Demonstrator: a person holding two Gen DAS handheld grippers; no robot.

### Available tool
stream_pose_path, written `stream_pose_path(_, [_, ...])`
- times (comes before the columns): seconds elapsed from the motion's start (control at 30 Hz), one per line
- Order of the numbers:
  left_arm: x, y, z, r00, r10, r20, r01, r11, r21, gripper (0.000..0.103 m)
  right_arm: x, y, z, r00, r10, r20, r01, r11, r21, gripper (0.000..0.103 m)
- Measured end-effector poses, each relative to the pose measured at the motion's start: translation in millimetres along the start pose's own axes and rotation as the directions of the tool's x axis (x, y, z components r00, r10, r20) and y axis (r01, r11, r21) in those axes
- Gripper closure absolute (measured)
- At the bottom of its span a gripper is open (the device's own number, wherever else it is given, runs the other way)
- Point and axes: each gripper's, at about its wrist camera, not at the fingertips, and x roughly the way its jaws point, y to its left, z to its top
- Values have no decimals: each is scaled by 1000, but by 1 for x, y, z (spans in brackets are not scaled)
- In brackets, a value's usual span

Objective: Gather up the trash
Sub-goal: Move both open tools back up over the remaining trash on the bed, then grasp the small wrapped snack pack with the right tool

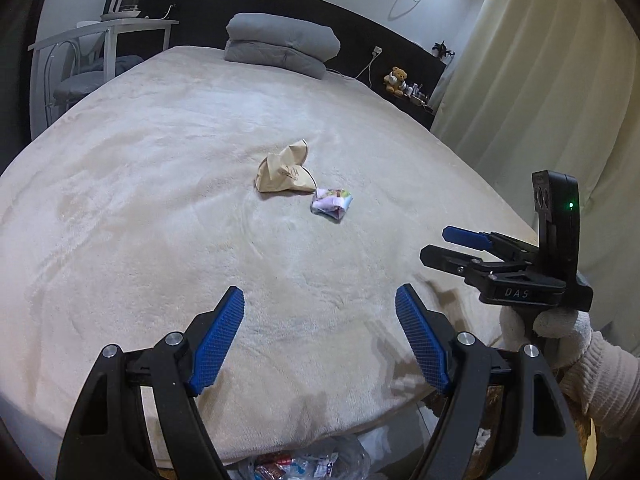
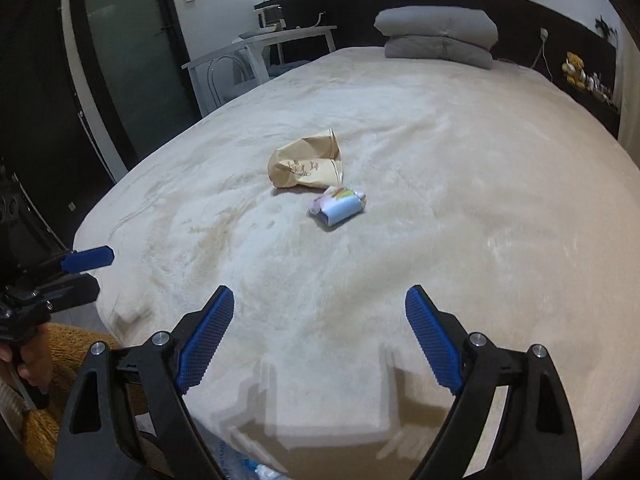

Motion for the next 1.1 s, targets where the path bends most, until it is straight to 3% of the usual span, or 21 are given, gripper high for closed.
stream_pose_path(0.4, [15,33,43,998,41,46,-42,999,5,26,66,0,32,999,-17,-37,12,993,-119,16])
stream_pose_path(0.7, [34,46,59,997,59,51,-60,998,11,21,119,-2,51,994,-88,-65,75,980,-184,16])
stream_pose_path(0.83, [43,49,63,997,67,44,-67,998,18,17,137,-7,57,991,-102,-85,84,978,-193,19])
stream_pose_path(0.9, [49,52,64,997,63,33,-64,998,19,9,144,-10,61,991,-102,-91,84,979,-187,25])
stream_pose_path(1.1, [59,54,66,997,70,32,-71,997,39,6,154,-7,64,992,-67,-108,43,976,-211,30])
